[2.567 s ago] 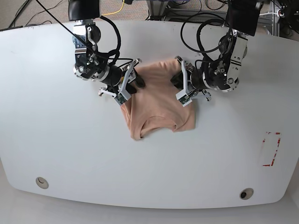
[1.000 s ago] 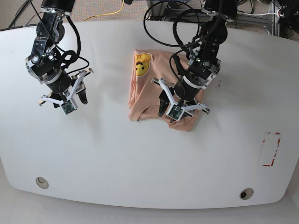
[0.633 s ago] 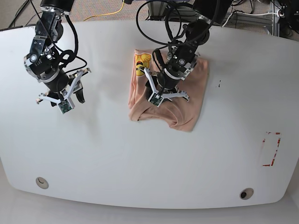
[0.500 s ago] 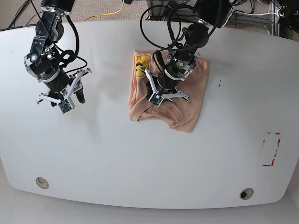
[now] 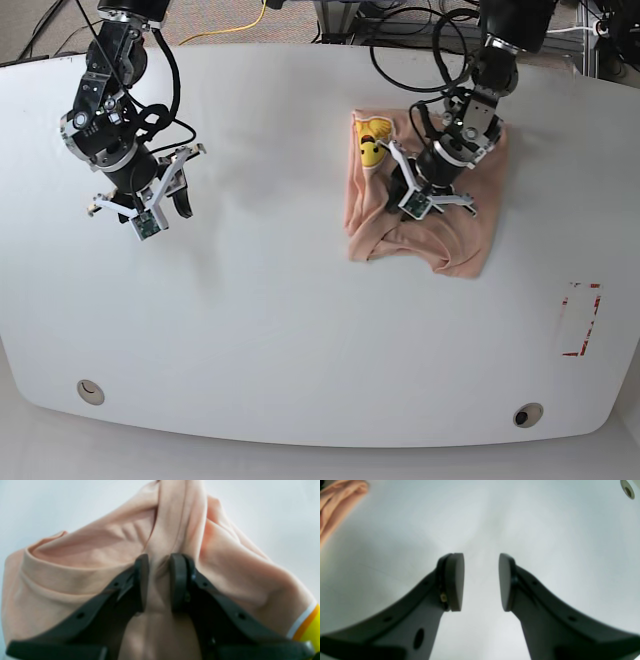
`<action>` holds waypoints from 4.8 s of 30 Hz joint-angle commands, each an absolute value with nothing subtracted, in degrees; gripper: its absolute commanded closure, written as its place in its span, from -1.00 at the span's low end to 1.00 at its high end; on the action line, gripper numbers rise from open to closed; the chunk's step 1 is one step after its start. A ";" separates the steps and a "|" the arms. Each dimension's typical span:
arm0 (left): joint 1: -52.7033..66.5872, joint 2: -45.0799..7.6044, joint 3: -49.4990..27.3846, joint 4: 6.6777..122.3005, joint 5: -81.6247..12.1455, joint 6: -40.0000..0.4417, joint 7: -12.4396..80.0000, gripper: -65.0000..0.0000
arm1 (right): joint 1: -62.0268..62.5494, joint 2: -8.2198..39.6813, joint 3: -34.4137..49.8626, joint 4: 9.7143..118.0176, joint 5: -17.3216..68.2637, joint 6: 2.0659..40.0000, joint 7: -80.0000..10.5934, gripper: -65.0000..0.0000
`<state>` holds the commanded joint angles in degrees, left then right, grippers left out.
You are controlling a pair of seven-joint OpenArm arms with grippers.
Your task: Layout the t-shirt on the table in an organized manner, then fold the t-shirt properly
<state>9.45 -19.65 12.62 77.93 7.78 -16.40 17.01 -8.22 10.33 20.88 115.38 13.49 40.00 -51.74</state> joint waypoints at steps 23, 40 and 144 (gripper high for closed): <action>13.05 -39.25 -7.25 60.00 7.78 -35.38 5.23 0.60 | -12.35 8.48 20.97 115.65 13.41 40.00 -51.74 0.34; 1.01 -45.41 -7.16 49.45 7.78 -35.47 1.54 0.60 | -14.11 8.48 20.97 115.74 13.41 40.00 -51.56 0.34; 52.88 -9.01 -4.79 56.13 -1.36 -16.66 -17.80 0.59 | -58.86 4.88 19.21 73.54 5.05 40.00 8.75 0.34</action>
<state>52.88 -9.01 -4.79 56.13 -1.36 -16.66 -17.80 -58.86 4.88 19.21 73.54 5.05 40.00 8.75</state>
